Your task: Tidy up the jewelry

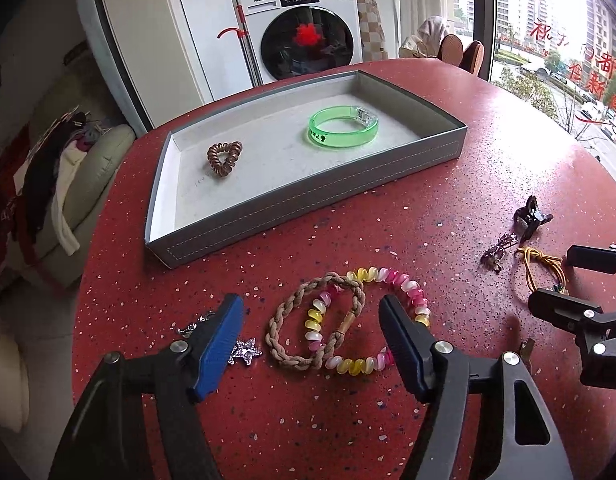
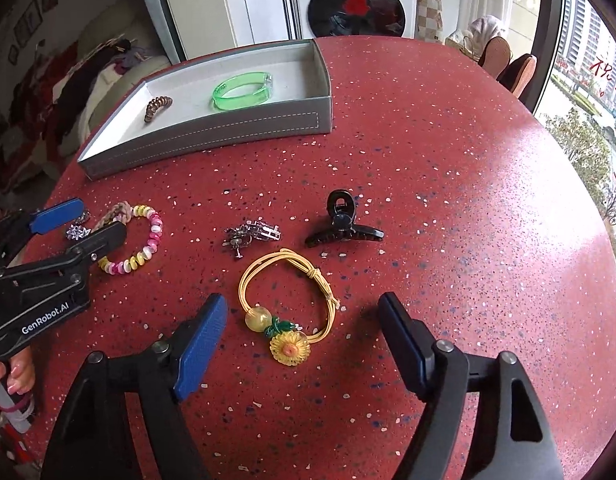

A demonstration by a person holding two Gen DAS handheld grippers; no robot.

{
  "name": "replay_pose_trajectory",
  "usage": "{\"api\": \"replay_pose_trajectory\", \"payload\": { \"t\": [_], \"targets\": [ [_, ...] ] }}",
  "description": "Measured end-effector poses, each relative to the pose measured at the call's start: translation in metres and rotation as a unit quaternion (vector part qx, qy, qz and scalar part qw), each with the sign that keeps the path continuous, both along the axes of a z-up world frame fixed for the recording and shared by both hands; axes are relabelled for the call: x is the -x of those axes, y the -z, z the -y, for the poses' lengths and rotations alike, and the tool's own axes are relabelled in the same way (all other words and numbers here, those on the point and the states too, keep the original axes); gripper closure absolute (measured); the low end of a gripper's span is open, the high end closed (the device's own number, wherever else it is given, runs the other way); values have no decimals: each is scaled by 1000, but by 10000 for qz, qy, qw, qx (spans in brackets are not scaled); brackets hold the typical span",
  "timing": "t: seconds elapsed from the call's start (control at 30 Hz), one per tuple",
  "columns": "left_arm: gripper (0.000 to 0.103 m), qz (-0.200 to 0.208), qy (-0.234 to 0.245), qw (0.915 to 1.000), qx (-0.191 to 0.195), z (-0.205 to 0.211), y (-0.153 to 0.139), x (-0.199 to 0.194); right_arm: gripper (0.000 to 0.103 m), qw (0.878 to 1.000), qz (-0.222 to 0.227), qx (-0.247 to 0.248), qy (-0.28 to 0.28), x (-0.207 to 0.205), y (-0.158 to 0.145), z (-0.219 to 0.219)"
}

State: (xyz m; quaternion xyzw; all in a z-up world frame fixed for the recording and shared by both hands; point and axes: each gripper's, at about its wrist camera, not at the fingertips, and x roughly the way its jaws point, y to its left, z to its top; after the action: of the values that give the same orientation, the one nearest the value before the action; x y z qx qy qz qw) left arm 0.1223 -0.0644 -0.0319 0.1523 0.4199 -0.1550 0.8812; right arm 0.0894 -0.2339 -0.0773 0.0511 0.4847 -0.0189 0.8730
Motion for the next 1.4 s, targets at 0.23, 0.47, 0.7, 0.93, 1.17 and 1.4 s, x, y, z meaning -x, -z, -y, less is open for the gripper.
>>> {"api": "replay_pose_trajectory", "payload": {
  "t": [0.23, 0.47, 0.7, 0.93, 1.17, 1.4],
  "targets": [
    [50, -91, 43, 9999, -24, -1, 4, -2, 43, 9994, 44, 324, -75, 2, -1, -5],
    [84, 26, 84, 9997, 213, -8, -7, 2, 87, 9998, 157, 108, -14, 6, -4, 0],
    [84, -77, 120, 9968, 780, -22, -23, 5, 87, 9984, 344, -428, 96, 11, -15, 14],
    [84, -127, 45, 9931, 1161, -37, -38, 6, 87, 9964, 517, -665, 128, 13, -28, 20],
    [84, 140, 0, 9970, 758, -32, -36, 10, 87, 9955, 484, -804, 103, 13, -26, 17],
    [84, -49, -47, 9984, 558, -36, -27, 4, 87, 9942, 535, -935, 63, 17, -26, 16]
  ]
}}
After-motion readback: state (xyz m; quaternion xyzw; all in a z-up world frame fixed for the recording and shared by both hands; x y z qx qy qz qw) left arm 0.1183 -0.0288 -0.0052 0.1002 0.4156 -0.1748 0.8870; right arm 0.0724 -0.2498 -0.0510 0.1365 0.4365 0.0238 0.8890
